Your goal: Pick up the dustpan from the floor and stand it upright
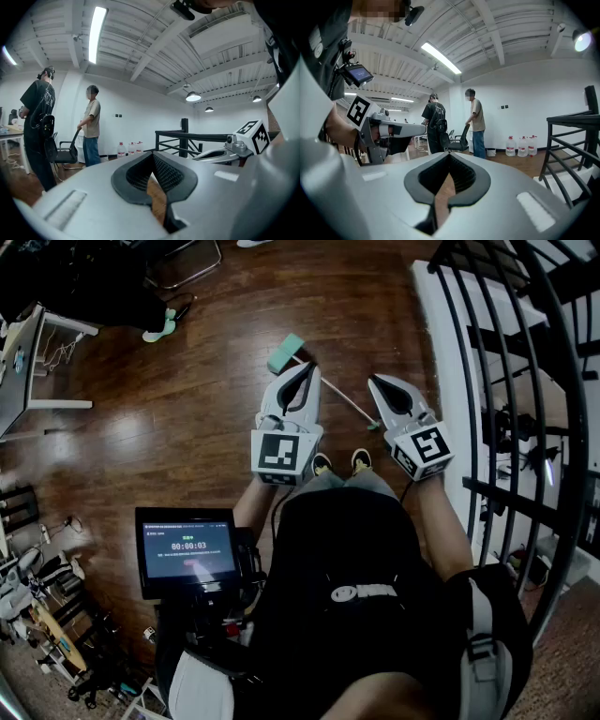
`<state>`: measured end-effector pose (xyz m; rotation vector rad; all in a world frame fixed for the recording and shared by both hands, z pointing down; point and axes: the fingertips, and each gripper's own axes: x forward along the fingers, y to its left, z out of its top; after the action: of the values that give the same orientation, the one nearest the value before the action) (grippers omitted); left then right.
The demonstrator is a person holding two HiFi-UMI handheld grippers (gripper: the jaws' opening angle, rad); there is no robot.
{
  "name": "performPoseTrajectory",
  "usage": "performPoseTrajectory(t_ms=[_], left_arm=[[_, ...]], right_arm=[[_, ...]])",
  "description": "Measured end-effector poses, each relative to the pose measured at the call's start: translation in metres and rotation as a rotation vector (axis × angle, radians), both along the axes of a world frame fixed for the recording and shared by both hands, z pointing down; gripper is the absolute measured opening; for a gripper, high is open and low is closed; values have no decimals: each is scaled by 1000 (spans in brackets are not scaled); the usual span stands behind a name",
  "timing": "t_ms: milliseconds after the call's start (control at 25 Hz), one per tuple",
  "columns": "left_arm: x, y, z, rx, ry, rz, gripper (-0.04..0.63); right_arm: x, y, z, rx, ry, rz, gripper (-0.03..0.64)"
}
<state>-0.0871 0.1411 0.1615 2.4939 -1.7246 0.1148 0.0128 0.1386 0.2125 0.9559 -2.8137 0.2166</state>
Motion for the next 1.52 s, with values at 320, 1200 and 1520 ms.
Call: performPoseTrajectory(t_ms=[320, 1200, 1520], left_arm=[[-3, -14, 35, -43, -58, 32, 20], [71, -149, 111, -189, -180, 207, 20], [80, -173, 165, -252, -242, 260, 20]], right_arm=[[19, -11, 40, -68, 14, 53, 5], [100, -130, 111, -251, -75, 226, 5], [91, -145, 148, -316, -66, 217, 5]])
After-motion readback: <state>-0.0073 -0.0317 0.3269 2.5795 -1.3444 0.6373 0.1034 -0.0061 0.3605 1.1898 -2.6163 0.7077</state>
